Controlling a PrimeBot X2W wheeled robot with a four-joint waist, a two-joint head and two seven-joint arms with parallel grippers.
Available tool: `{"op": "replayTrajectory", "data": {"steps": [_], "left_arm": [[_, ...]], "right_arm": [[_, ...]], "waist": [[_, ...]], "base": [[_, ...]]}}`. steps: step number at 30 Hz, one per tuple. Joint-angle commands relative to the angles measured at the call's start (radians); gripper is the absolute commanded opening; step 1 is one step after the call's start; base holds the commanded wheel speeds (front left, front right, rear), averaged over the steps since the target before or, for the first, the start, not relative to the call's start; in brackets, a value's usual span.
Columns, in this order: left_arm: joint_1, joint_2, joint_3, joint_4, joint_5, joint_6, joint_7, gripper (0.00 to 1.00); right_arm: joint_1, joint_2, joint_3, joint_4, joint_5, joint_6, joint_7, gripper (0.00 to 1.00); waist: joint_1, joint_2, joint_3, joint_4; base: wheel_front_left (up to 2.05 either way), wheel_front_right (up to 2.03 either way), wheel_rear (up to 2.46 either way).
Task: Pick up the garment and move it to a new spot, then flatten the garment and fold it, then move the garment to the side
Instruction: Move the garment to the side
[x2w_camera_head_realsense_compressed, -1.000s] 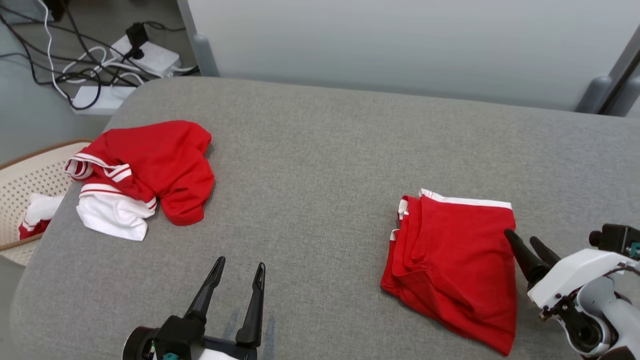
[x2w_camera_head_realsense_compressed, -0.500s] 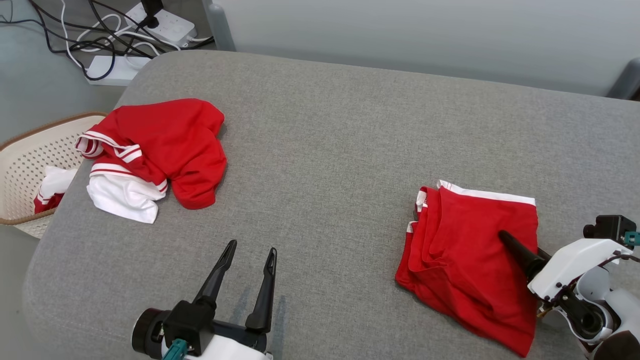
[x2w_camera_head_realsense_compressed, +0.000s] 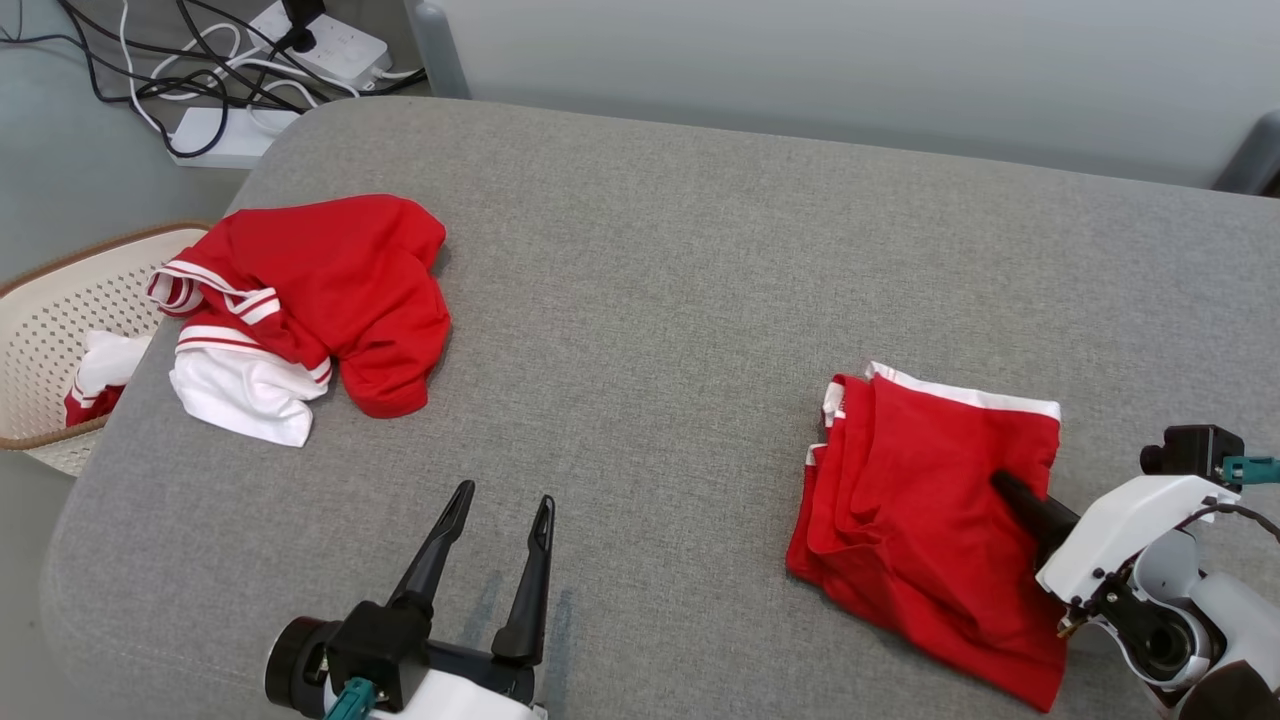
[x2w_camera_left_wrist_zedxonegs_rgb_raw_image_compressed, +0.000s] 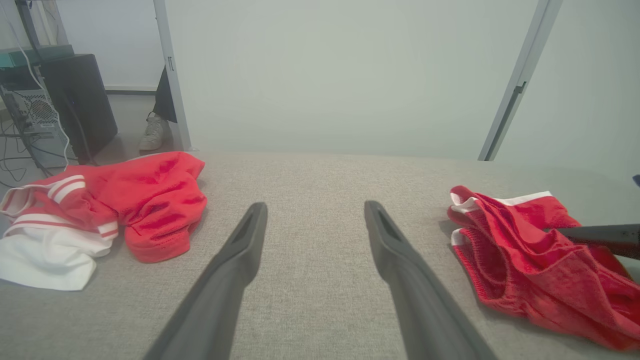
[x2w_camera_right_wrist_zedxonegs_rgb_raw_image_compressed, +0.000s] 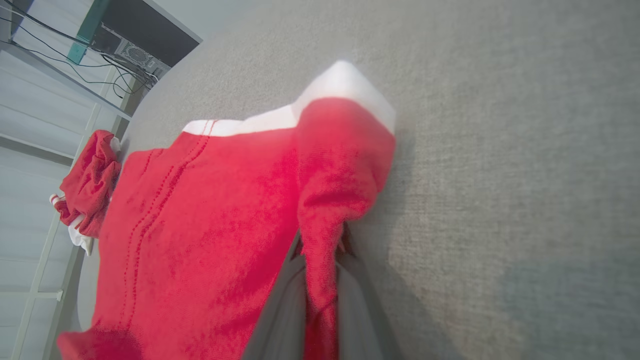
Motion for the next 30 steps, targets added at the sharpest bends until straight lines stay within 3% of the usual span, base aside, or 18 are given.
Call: {"op": "replayTrajectory", "data": {"steps": [1,11,19,30], "left_arm": [[-0.047,0.001,0.03,-0.026,-0.014,0.01,-0.006,1.0],[-0.037,0.001,0.035,-0.026,-0.012,0.014,-0.006,1.0],[-0.028,0.001,0.04,-0.028,-0.005,0.011,-0.006,1.0],[-0.039,0.001,0.049,-0.036,0.016,-0.008,-0.006,1.0]], "right_arm": [[0.0,-0.022,0.02,-0.035,-0.002,0.004,-0.022,0.0],[-0.024,-0.069,0.118,-0.121,-0.076,0.004,-0.188,0.0],[-0.037,-0.074,0.181,-0.111,-0.069,0.004,-0.241,0.0],[-0.066,-0.069,0.227,-0.083,-0.049,0.004,-0.298,0.0]], "waist": [[0.0,0.0,-0.002,-0.003],[0.0,0.0,-0.037,-0.034],[0.0,0.0,-0.06,-0.062],[0.0,0.0,-0.041,-0.183]], "base": [[0.0,0.0,0.0],[0.0,0.0,0.0],[0.0,0.0,0.0],[0.0,0.0,0.0]]}}
